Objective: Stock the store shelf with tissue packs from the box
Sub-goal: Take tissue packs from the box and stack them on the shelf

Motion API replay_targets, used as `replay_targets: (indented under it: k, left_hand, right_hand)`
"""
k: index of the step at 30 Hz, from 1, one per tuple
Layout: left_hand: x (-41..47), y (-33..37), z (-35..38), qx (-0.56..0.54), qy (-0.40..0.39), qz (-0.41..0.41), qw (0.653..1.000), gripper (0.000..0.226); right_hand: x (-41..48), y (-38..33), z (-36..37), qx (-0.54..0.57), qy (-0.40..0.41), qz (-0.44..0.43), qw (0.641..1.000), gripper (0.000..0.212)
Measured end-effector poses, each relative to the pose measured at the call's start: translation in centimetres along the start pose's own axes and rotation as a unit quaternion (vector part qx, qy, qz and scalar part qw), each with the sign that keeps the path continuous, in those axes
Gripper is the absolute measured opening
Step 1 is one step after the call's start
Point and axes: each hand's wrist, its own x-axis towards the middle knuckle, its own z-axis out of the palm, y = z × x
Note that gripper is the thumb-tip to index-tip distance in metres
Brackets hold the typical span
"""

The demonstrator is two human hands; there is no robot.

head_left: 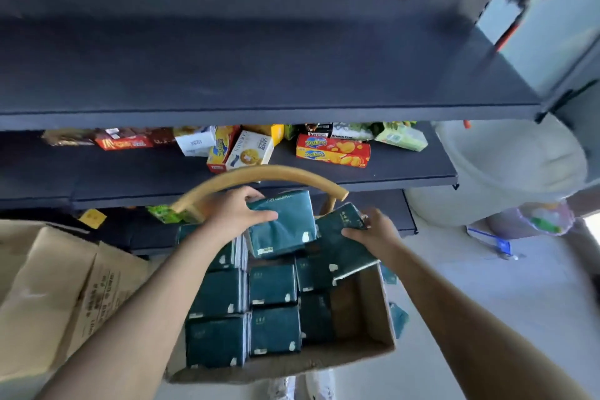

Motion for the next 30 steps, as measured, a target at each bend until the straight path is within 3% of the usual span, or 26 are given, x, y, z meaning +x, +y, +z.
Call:
replay_targets:
  k: [3,5,9,15,22,30]
  left_hand:
    - [-1.2,3.8,-4.5,-0.035,0.044,0.024,0.998,0.049]
    - [-2.1,6.2,-7.1,-0.053,0.064,0.054,0.995,0.035]
    - [-4.4,11.1,-12.2,-0.079,0.106,0.109,0.985,0.021]
    - [-7.9,17.8,-18.5,-0.148,0.103,0.171,0.969,0.015]
    - [-9.3,22.9,-22.8,-0.188,0.143,0.235,0.943,0.022]
    - [-8.8,26.7,-25.0,-0.175,0.217,0.248,0.928,0.016]
  right_hand:
    - [-1.2,-5.4,-4.0,0.003,0.033,-0.063,0.997,0.023]
    - [-1.9,-8.2,-6.3,0.002,0.049,-0.097,0.994,0.017]
    - [-3.7,-13.4,-10.9,0.017,0.091,-0.17,0.981,0.029]
    - [-7.9,-21.5,-18.0,0.064,0.112,-0.26,0.957,0.022]
    - [-9.8,-27.9,-24.0,0.085,0.118,-0.339,0.93,0.016]
    - [-7.1,-33.5,-28.0,0.083,0.101,-0.38,0.916,0.02]
